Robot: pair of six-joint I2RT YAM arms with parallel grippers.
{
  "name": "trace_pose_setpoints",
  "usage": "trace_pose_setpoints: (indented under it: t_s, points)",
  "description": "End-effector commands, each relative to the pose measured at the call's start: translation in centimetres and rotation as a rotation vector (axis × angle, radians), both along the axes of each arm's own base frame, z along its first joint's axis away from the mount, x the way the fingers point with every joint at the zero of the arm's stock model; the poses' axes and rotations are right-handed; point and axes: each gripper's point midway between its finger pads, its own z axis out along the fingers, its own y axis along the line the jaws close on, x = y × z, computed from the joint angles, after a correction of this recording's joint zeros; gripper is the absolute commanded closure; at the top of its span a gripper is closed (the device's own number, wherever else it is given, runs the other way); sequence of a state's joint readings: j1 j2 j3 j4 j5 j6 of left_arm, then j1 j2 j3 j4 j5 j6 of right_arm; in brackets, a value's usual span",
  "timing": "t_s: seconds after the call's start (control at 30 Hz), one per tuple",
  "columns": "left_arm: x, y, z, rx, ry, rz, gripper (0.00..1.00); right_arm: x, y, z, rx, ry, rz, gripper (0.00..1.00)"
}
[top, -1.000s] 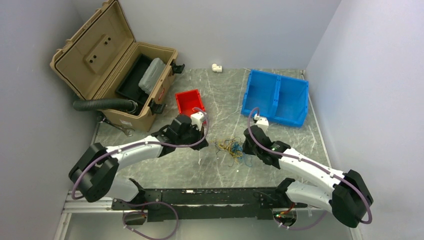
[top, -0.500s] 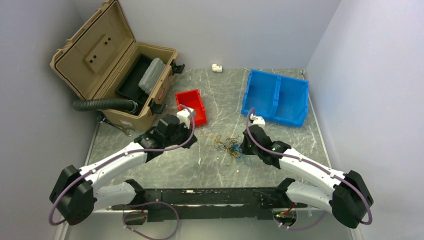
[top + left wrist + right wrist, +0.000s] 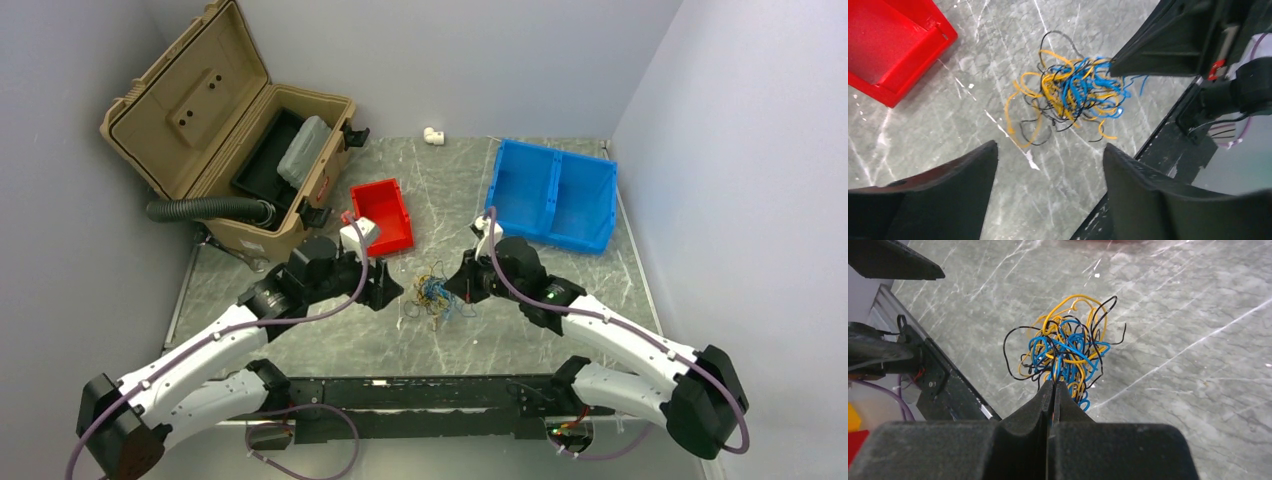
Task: Untangle the cables
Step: Untie the cable.
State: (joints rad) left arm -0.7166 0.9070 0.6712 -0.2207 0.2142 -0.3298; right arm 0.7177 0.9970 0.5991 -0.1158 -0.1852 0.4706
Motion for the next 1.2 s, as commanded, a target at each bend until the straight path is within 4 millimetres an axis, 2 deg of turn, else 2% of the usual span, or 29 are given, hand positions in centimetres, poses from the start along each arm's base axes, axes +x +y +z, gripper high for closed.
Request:
trace_pose_setpoints:
  t_s: [0.0, 0.07, 0.23, 0.43, 0.63, 0.97, 1.03, 1.07, 1.13, 1.17]
  points:
    - [0.5, -0.7, 1.7, -0.011, -0.053, -0.023, 0.13, -0.1, 1.7, -0.1, 0.050, 0.005, 0.065, 1.00]
    - [1.1, -1.1, 1.8, -0.002, -0.050, -0.022, 0.08, -0.2, 1.9, -0.9, 0.046, 0.032, 0.070, 1.00]
    - [2.6, -2.9, 1.7, -0.006, -0.051, -0.045, 0.06, 0.0, 2.6, -1.7, 0.052, 0.052, 0.089, 1.00]
    - [3.8, -5.2, -0.3, 0.013, -0.009, -0.110, 0.07, 0.2, 2.9, -1.9, 0.044, 0.058, 0.097, 1.00]
    - [3.5, -6.9, -3.4, 0.060, 0.051, -0.189, 0.10, 0.3, 2.9, -1.7, 0.041, 0.054, 0.094, 1.00]
    - [2.3, -8.5, -7.6, 0.115, 0.132, -0.254, 0.22, 0.4, 3.2, -1.7, 0.052, 0.060, 0.099, 1.00]
    - [1.7, -8.9, -8.4, 0.111, 0.160, -0.271, 0.29, 0.4, 3.2, -1.7, 0.055, 0.060, 0.097, 1.00]
    - [1.7, -9.3, -8.5, 0.094, 0.158, -0.280, 0.37, 0.4, 3.3, -1.7, 0.055, 0.061, 0.097, 1.00]
    - [1.4, -9.8, -8.7, 0.067, 0.172, -0.291, 0.62, 0.6, 3.2, -1.8, 0.052, 0.063, 0.087, 1.00]
    - [1.3, -10.0, -8.8, 0.053, 0.173, -0.293, 0.78, 0.7, 3.1, -2.0, 0.048, 0.065, 0.077, 1.00]
